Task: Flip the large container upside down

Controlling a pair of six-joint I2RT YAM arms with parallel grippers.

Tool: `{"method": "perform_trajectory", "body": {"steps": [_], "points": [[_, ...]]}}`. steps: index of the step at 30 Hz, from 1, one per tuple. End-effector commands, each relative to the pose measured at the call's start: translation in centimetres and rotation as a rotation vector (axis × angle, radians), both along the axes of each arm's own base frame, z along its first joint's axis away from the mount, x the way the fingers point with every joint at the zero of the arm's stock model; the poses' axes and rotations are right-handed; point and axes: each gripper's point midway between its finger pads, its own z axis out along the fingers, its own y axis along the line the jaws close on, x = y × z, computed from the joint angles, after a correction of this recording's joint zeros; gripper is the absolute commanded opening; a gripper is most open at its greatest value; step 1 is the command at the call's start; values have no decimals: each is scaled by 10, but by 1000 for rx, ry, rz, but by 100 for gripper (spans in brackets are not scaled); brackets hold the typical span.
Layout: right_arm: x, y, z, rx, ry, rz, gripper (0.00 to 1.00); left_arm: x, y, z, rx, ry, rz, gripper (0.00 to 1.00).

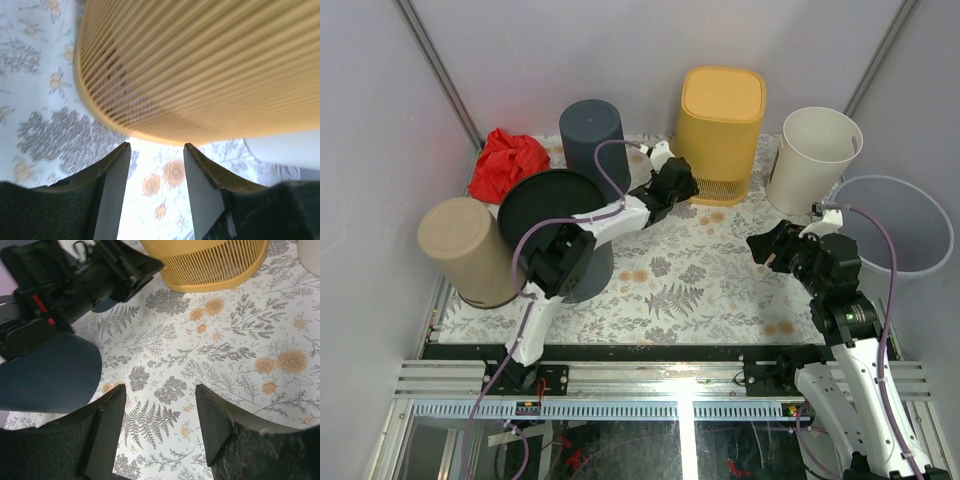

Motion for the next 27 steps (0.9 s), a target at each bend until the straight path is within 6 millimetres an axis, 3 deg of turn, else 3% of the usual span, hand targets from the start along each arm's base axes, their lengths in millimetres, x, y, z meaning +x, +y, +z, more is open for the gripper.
{"method": "perform_trajectory", "body": {"steps": [1,5,10,15,17,20,27], "points": [[7,-2,2,-16,-31,-15,66,-25,-3,74,-98,-118,-91,46],[9,-9,6,-27,-42,-52,66,-66,6,126,-106,-182,-163,46],[13,-17,18,-34,-57,-102,67,-130,21,167,-98,-258,-275,46],[22,-23,30,-33,-41,-155,67,-190,54,167,-122,-273,-284,46],[31,-26,40,-36,-52,-181,67,-212,70,151,-123,-258,-274,46],[50,-32,56,-65,-57,-225,66,-239,87,143,-142,-261,-272,46],[109,-46,100,-152,-77,-329,66,-279,116,121,-148,-249,-286,46]]}}
